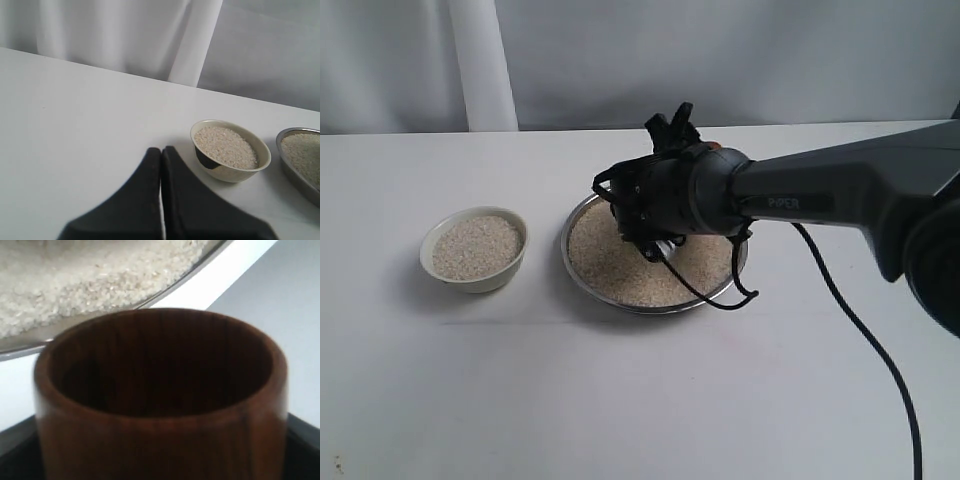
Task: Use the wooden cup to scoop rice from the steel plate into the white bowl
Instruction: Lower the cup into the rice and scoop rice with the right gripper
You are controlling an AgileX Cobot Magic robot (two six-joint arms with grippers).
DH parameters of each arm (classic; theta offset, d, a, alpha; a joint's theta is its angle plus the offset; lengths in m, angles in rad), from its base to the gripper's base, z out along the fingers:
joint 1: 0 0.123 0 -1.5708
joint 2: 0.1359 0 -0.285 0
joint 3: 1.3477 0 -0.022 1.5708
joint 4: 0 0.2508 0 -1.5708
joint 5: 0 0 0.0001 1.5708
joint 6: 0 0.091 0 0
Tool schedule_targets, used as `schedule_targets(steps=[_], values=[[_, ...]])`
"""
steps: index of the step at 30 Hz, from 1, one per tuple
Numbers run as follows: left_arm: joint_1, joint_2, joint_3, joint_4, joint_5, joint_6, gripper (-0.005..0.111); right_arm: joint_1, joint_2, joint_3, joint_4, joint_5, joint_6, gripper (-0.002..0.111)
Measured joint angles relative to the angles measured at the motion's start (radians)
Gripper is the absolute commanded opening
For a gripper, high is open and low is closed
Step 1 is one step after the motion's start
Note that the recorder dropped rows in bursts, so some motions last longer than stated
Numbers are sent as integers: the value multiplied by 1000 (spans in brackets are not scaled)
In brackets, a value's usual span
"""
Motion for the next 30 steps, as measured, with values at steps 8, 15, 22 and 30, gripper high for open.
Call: schedule_targets(steps=[8, 15, 22, 30], values=[[0, 0, 0, 0, 0, 0, 0, 0, 0, -6, 125, 1, -46, 0], [0, 0, 0, 0, 0, 0, 0, 0, 0, -6, 133, -7, -48, 0], [0, 0, 0, 0, 0, 0, 0, 0, 38, -8, 129, -7, -27, 0], [0, 0, 0, 0, 0, 0, 0, 0, 70, -8, 106, -11, 21, 0]])
